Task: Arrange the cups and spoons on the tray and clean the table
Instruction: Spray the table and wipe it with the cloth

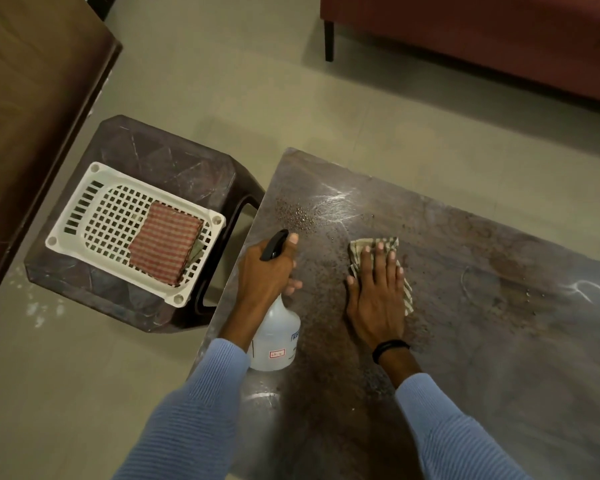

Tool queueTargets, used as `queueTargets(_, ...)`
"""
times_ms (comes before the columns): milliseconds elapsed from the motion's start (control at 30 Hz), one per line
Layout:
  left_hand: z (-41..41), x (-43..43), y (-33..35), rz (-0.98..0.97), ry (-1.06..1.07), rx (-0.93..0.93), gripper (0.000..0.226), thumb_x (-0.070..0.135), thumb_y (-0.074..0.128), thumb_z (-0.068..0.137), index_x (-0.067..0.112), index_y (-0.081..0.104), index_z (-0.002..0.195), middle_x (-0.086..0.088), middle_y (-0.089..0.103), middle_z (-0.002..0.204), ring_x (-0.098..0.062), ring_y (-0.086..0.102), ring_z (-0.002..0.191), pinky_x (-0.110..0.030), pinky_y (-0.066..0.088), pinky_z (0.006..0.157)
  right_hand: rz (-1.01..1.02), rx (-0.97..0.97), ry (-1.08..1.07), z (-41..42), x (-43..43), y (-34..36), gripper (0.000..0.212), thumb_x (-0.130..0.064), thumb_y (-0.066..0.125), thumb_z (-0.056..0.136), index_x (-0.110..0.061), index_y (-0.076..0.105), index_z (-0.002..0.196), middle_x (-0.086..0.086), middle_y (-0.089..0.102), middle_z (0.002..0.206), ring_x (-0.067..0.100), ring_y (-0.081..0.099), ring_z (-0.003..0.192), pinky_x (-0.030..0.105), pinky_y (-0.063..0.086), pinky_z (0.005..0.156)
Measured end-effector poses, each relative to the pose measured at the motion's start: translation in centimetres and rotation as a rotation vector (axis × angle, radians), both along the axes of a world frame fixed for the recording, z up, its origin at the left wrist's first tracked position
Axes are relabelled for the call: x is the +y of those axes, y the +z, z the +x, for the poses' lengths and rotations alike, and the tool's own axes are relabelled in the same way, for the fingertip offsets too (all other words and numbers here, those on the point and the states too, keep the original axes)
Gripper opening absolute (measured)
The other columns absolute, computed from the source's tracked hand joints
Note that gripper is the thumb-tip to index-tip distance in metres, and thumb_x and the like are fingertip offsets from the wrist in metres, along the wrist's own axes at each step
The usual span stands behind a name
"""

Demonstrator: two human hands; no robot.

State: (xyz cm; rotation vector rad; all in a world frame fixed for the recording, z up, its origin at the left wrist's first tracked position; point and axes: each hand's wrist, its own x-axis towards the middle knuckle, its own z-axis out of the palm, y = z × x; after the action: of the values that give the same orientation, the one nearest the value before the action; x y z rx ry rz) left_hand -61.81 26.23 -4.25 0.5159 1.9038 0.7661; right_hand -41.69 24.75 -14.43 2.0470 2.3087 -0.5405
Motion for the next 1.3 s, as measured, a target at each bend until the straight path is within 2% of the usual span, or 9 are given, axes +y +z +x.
queueTargets(267,-1.6,-0.4,-1.5,0.007,0.066,-0.036,0.045,0.052,0.064,0.092,0.008,0.071,0.093,-0.007,0.072,0.073,-0.016,0.064,0.049,-0.028,0.053,0.050,0.045,-0.002,-0.143,-5.2,12.3,-0.7,0.067,-0.049,0.020,0.105,-0.014,0.010,0.161,0.012,0.007,0.169,0.032,0.004,0.156,0.051,0.006,0.127)
queueTargets(367,-2.1,-0.7,-2.0,-0.017,0.101,0.003,0.037,0.052,0.065,0.093,0.016,0.071,0.091,-0.005,0.074,0.075,-0.013,0.062,0.045,-0.026,0.051,0.045,0.034,0.075,-0.047,-10.7,17.0,-1.2,0.066,-0.049,0.019,0.105,-0.015,0.009,0.161,0.011,0.006,0.169,0.032,0.001,0.156,0.053,0.002,0.126)
queueTargets(567,-2.6,-1.6,-1.9,-0.018,0.171,-0.014,0.038,0.049,0.066,0.093,0.012,0.073,0.087,-0.015,0.074,0.079,-0.018,0.057,0.045,-0.028,0.048,0.045,0.023,0.090,0.522,-12.1,7.2,-0.4,0.061,-0.045,0.021,0.106,-0.022,0.014,0.162,0.005,0.009,0.170,0.026,0.001,0.157,0.053,0.004,0.126)
queueTargets(700,-2.8,-1.9,-1.8,-0.031,0.169,-0.030,0.042,0.049,0.066,0.093,0.008,0.072,0.085,-0.016,0.074,0.078,-0.018,0.056,0.043,-0.030,0.048,0.045,0.017,-0.001,0.348,-7.4,9.2,-0.8,0.060,-0.047,0.026,0.106,-0.026,0.016,0.161,0.005,0.013,0.169,0.027,0.006,0.157,0.055,0.010,0.124)
queueTargets(833,-3.0,-2.3,-2.2,-0.013,0.185,-0.044,0.041,0.047,0.068,0.092,0.007,0.071,0.086,-0.016,0.073,0.077,-0.016,0.054,0.041,-0.028,0.046,0.044,0.052,0.006,0.127,-11.7,15.6,-1.0,0.063,-0.051,0.023,0.104,-0.025,0.013,0.161,0.008,0.009,0.170,0.030,0.004,0.157,0.054,0.003,0.125)
queueTargets(967,-2.9,-2.9,-2.3,0.000,0.183,0.032,0.042,0.043,0.066,0.095,0.003,0.071,0.086,-0.014,0.070,0.071,-0.010,0.049,0.035,-0.022,0.040,0.035,0.076,0.040,0.378,-15.0,12.0,-0.6,0.062,-0.048,0.023,0.104,-0.024,0.013,0.161,0.006,0.006,0.170,0.030,0.001,0.157,0.056,0.003,0.125)
queueTargets(1067,-3.3,-3.3,-1.9,-0.011,0.179,0.028,0.041,0.044,0.066,0.094,0.004,0.072,0.086,-0.016,0.072,0.073,-0.013,0.050,0.036,-0.024,0.041,0.037,0.056,0.022,0.595,-9.8,6.1,-0.3,0.059,-0.047,0.028,0.105,-0.027,0.020,0.160,0.003,0.013,0.169,0.027,0.007,0.157,0.057,0.009,0.124)
queueTargets(1200,-3.8,-4.1,-2.0,-0.007,0.180,0.017,0.046,0.047,0.066,0.093,0.003,0.071,0.082,-0.014,0.071,0.069,-0.012,0.051,0.035,-0.025,0.042,0.037,0.043,-0.025,0.368,-3.2,8.1,-0.4,0.059,-0.047,0.027,0.105,-0.030,0.016,0.160,0.005,0.013,0.169,0.027,0.006,0.157,0.057,0.011,0.123)
queueTargets(1300,-3.6,-4.7,-2.4,0.012,0.184,0.037,0.044,0.047,0.066,0.093,0.005,0.071,0.081,-0.008,0.069,0.066,-0.012,0.051,0.036,-0.025,0.042,0.038,0.071,-0.020,0.169,-6.9,13.4,-0.6,0.062,-0.053,0.023,0.103,-0.029,0.018,0.160,0.006,0.015,0.169,0.030,0.008,0.156,0.055,0.008,0.124)
